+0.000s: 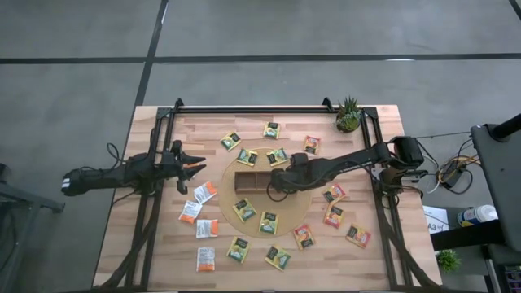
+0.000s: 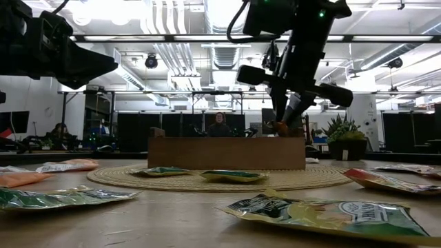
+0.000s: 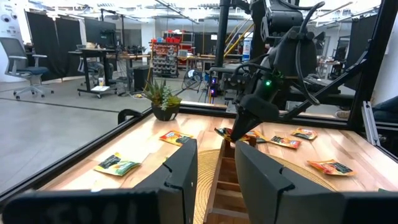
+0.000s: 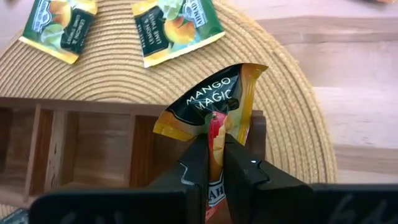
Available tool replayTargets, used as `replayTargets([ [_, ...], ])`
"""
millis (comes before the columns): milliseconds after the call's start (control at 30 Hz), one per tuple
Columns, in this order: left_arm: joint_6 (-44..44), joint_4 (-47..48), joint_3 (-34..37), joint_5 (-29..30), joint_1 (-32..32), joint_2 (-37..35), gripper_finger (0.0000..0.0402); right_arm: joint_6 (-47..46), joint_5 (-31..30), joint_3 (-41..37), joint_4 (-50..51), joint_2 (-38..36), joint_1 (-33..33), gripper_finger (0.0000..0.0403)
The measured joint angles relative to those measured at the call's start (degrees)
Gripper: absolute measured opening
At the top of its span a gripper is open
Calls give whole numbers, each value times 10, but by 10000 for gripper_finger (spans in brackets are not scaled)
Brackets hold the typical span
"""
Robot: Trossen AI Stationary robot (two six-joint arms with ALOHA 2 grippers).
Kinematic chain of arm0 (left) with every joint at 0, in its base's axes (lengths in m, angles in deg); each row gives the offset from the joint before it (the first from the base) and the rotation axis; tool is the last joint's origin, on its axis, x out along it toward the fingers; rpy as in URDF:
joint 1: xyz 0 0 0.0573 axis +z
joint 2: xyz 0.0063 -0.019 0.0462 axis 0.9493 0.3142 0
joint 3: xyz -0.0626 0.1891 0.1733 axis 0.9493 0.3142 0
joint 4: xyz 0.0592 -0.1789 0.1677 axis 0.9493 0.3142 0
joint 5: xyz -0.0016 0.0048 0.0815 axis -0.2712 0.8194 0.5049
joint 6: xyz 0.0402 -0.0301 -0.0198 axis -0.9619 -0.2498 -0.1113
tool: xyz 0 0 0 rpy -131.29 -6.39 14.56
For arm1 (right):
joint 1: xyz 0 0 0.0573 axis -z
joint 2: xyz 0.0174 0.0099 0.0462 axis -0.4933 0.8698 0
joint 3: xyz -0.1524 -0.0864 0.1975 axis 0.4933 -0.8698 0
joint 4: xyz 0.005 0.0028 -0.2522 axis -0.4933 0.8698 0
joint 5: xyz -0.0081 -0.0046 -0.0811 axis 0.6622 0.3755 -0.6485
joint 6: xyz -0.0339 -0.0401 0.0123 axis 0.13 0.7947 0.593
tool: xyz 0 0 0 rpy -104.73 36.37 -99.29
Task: Pick & Place Tea
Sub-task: Put the orange tea bag into the right section of the wooden organizer
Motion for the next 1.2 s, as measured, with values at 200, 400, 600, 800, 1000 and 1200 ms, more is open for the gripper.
replayTargets([
  [200, 0, 0, 0, 0, 0, 0, 104, 0, -1, 0, -1, 0, 0, 33],
  [400, 0, 0, 0, 0, 0, 0, 104, 0, -1, 0, -11, 0, 0, 33],
  [600, 0, 0, 0, 0, 0, 0, 104, 1, -2, 0, -17, 0, 0, 33],
  [800, 0, 0, 0, 0, 0, 0, 104, 4, -3, 0, -17, 0, 0, 34],
  [1000, 0, 0, 0, 0, 0, 0, 104, 11, 5, 0, -18, 12, 0, 52],
  [1200, 0, 0, 0, 0, 0, 0, 104, 2, 3, 0, -21, 18, 0, 112],
])
